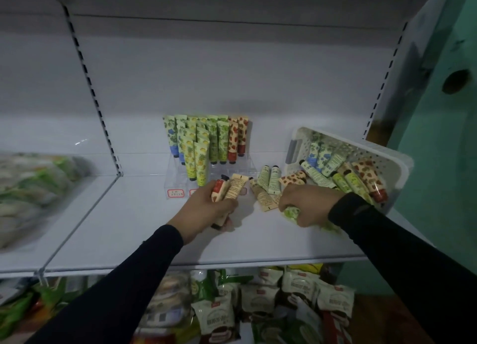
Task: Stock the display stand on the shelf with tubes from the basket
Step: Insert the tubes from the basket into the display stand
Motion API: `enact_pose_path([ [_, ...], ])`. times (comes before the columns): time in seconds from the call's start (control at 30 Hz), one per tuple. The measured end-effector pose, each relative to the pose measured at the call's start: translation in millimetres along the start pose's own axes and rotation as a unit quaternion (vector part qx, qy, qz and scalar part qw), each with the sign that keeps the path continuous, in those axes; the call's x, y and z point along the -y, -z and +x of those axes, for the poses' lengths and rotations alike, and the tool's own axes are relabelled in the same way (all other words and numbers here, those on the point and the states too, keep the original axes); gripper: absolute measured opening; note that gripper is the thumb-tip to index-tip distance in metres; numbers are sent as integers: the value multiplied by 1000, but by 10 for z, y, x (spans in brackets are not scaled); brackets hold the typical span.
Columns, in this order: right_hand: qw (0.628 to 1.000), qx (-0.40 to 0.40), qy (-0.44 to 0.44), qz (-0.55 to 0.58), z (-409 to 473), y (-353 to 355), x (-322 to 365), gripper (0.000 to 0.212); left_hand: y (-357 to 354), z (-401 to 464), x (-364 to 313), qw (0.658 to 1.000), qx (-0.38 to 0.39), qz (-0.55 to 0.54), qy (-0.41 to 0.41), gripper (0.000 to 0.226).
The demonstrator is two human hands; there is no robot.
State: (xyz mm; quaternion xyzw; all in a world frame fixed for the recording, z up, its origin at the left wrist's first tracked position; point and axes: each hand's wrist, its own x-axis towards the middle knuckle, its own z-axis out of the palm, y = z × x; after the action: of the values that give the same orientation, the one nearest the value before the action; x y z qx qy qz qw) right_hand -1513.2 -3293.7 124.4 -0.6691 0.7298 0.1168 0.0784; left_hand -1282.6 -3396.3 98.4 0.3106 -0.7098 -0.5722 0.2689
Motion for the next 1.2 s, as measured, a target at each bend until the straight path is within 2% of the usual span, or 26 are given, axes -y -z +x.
enact_pose_path([
  [0.1, 1000, -22, 0, -22, -7, 42, 24, 30, 191, -45, 25, 999, 3, -48, 2, 14],
  [0.2, 995, -82, 10, -50, -15, 135, 50, 11, 382, -58, 60, 997, -17, -78, 0, 11],
  [0.27, 992, -122, 14, -41, -19, 188, 63, 6, 499, -53, 88, 994, -45, -95, -8, 10],
  [0.33, 983, -184, 7, 11, -31, 265, 88, 14, 615, -44, 132, 990, -87, -106, -24, 9],
  [0.4, 952, -270, -14, 143, -24, 358, 111, 14, 731, -18, 196, 982, -137, -127, -39, 8],
  [0.5, 876, -361, -46, 317, 92, 488, 130, 28, 906, 61, 327, 964, -215, -150, -46, 6],
  [0.67, 795, -393, -34, 462, 446, 614, 276, 20, 1067, 215, 505, 940, -285, -184, -45, 7],
  [0.77, 767, -424, -35, 480, 693, 686, 409, 15, 1073, 268, 588, 936, -290, -197, -44, 6],
  [0.87, 750, -450, -33, 483, 893, 770, 556, 7, 1087, 293, 624, 937, -281, -202, -43, 5],
  [0.93, 748, -462, -33, 475, 995, 816, 638, 11, 1096, 301, 631, 935, -277, -216, -42, 4],
  [1.0, 749, -469, -31, 466, 1076, 834, 698, 19, 1098, 310, 633, 936, -270, -220, -41, 5],
  [1.2, 774, -470, -34, 423, 1214, 807, 796, 20, 1083, 301, 628, 939, -259, -221, -43, 5],
])
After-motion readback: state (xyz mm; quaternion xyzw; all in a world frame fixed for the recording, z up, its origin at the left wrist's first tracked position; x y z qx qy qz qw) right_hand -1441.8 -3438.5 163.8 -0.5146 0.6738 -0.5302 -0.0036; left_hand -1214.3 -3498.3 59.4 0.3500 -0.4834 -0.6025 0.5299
